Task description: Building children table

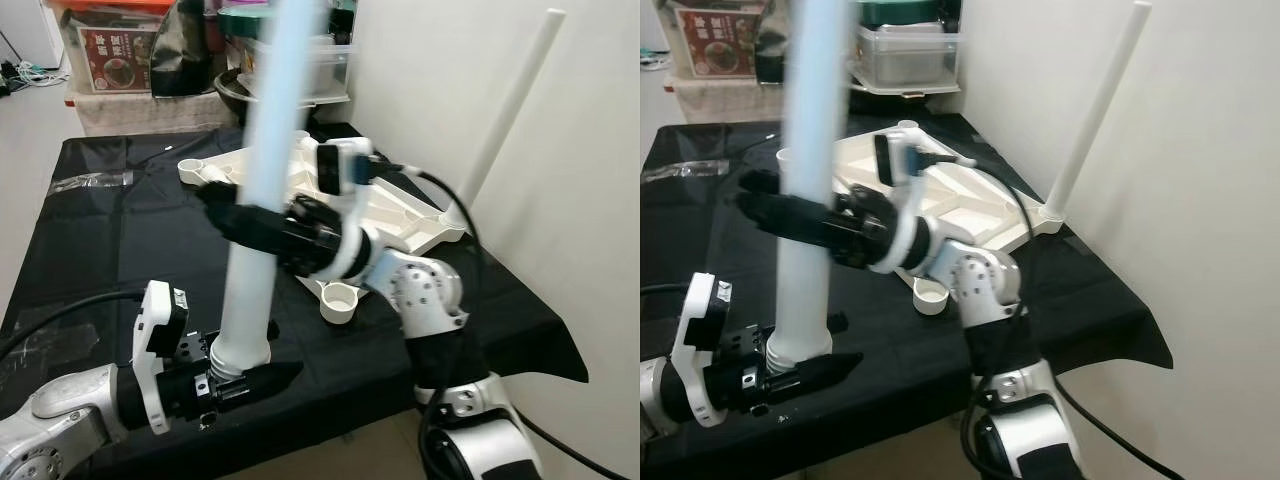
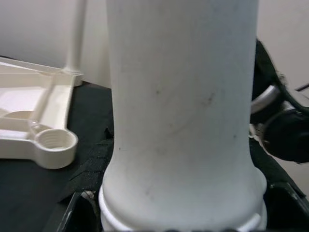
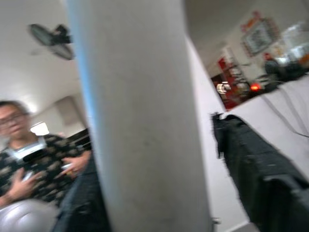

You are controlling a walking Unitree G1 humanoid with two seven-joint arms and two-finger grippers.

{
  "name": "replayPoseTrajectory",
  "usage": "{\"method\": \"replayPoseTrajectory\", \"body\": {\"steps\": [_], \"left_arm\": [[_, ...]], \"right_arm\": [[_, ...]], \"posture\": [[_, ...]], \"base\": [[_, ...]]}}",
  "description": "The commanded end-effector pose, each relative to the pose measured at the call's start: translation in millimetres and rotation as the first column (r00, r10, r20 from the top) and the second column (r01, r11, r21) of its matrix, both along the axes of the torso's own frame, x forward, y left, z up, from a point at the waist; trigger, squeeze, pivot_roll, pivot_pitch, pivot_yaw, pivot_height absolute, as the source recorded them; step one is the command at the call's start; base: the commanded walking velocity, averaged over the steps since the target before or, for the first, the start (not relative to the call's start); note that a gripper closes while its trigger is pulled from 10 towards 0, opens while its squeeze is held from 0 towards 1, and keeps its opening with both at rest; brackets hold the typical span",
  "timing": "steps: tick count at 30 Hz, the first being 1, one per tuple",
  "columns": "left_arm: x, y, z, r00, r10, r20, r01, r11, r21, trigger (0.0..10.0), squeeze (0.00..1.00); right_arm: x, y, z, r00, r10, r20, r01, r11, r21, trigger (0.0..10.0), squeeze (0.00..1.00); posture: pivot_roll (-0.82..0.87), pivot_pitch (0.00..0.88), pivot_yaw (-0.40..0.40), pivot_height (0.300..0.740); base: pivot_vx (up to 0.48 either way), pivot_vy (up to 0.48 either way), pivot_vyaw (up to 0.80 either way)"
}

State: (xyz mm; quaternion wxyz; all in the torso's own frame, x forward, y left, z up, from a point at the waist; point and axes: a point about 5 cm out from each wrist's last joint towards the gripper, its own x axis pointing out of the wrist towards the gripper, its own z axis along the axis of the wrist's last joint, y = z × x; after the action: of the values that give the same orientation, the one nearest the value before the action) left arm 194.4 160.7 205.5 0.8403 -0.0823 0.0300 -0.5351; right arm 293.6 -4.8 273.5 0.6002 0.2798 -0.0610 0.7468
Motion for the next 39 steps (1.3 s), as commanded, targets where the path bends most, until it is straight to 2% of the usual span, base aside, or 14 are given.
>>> {"method": "replayPoseTrajectory", "body": {"steps": [1, 2, 13, 15, 16, 17, 18, 19, 21, 22, 25, 27, 28, 39], "left_arm": [[-5.3, -10.3, 8.1, 0.996, -0.076, 0.047, 0.076, 0.997, 0.010, 10.0, 0.00], [-5.0, -9.4, 8.4, 0.996, -0.069, 0.050, 0.068, 0.998, 0.016, 10.0, 0.00], [15.3, 10.4, 2.8, 0.969, 0.182, 0.168, -0.223, 0.936, 0.273, 10.0, 0.00], [30.7, 19.4, -3.5, 0.912, 0.339, 0.232, -0.405, 0.838, 0.365, 10.0, 0.00], [30.7, 19.4, -3.5, 0.912, 0.339, 0.232, -0.405, 0.838, 0.365, 10.0, 0.00], [39.6, 24.2, -7.8, 0.862, 0.421, 0.283, -0.506, 0.756, 0.416, 10.0, 0.00], [39.6, 24.2, -7.8, 0.862, 0.421, 0.283, -0.506, 0.756, 0.416, 10.0, 0.00], [48.3, 27.3, -10.9, 0.800, 0.491, 0.346, -0.601, 0.659, 0.453, 10.0, 0.00], [48.3, 27.3, -10.9, 0.800, 0.491, 0.346, -0.601, 0.659, 0.453, 10.0, 0.00], [54.8, 25.7, -11.5, 0.748, 0.543, 0.381, -0.663, 0.598, 0.451, 10.0, 0.00], [61.4, 19.4, -13.6, 0.708, 0.571, 0.415, -0.706, 0.545, 0.453, 10.0, 0.00], [79.3, 2.9, -20.8, 0.617, 0.578, 0.534, -0.785, 0.400, 0.473, 10.0, 0.00], [82.5, 0.8, -21.5, 0.602, 0.569, 0.561, -0.796, 0.374, 0.475, 10.0, 0.00], [99.1, -16.9, -30.3, 0.588, 0.393, 0.706, -0.809, 0.297, 0.508, 10.0, 0.00]], "right_arm": [[3.3, 6.7, -5.6, 0.998, -0.055, -0.023, 0.053, 0.996, -0.069, 10.0, 1.00], [3.4, 6.6, -5.8, 0.997, -0.067, -0.023, 0.065, 0.995, -0.075, 10.0, 0.00], [21.5, -3.3, -11.1, 0.926, -0.373, -0.060, 0.357, 0.916, -0.183, 10.0, 0.00], [28.7, -6.2, -15.3, 0.883, -0.461, -0.095, 0.434, 0.875, -0.215, 10.0, 0.00], [28.7, -6.2, -15.3, 0.883, -0.461, -0.095, 0.434, 0.875, -0.215, 10.0, 0.00], [32.3, -7.6, -17.9, 0.853, -0.505, -0.129, 0.470, 0.852, -0.229, 10.0, 0.00], [32.3, -7.6, -17.9, 0.853, -0.505, -0.129, 0.470, 0.852, -0.229, 10.0, 0.00], [34.5, -7.9, -19.4, 0.830, -0.537, -0.152, 0.497, 0.835, -0.234, 10.0, 0.00], [34.5, -7.9, -19.4, 0.830, -0.537, -0.152, 0.497, 0.835, -0.234, 10.0, 0.00], [37.2, -7.3, -20.1, 0.800, -0.565, -0.203, 0.521, 0.821, -0.232, 10.0, 0.00], [40.5, -5.5, -19.6, 0.760, -0.586, -0.280, 0.543, 0.810, -0.221, 10.0, 0.00], [47.7, 3.7, -23.0, 0.633, -0.606, -0.481, 0.569, 0.786, -0.241, 10.0, 0.00], [48.3, 5.5, -24.3, 0.615, -0.604, -0.506, 0.567, 0.786, -0.248, 10.0, 0.00], [45.2, 20.2, -32.9, 0.506, -0.569, -0.648, 0.525, 0.799, -0.292, 10.0, 0.00]], "posture": [[0.17, 0.000, -0.117, 0.740], [0.16, 0.000, -0.117, 0.740], [0.15, 0.000, -0.109, 0.740], [0.14, 0.000, -0.108, 0.740], [0.14, 0.000, -0.108, 0.740], [0.14, 0.000, -0.110, 0.740], [0.14, 0.000, -0.110, 0.740], [0.14, 0.000, -0.110, 0.740], [0.14, 0.000, -0.110, 0.740], [0.14, 0.000, -0.110, 0.740], [0.15, 0.000, -0.115, 0.740], [0.15, 0.000, -0.120, 0.740], [0.15, 0.000, -0.121, 0.740], [0.14, 0.000, -0.116, 0.740]], "base": [[0.000, 0.000, 0.00], [0.000, 0.000, 0.00], [0.000, 0.000, 0.00], [0.000, 0.000, 0.00], [0.000, 0.000, 0.00], [0.000, 0.000, 0.00], [0.000, 0.000, 0.00], [0.000, 0.000, 0.00], [0.000, 0.000, 0.00], [0.000, 0.000, 0.00], [0.000, 0.000, 0.00], [0.000, 0.000, 0.00], [0.000, 0.000, 0.00], [0.000, 0.000, 0.00]]}}
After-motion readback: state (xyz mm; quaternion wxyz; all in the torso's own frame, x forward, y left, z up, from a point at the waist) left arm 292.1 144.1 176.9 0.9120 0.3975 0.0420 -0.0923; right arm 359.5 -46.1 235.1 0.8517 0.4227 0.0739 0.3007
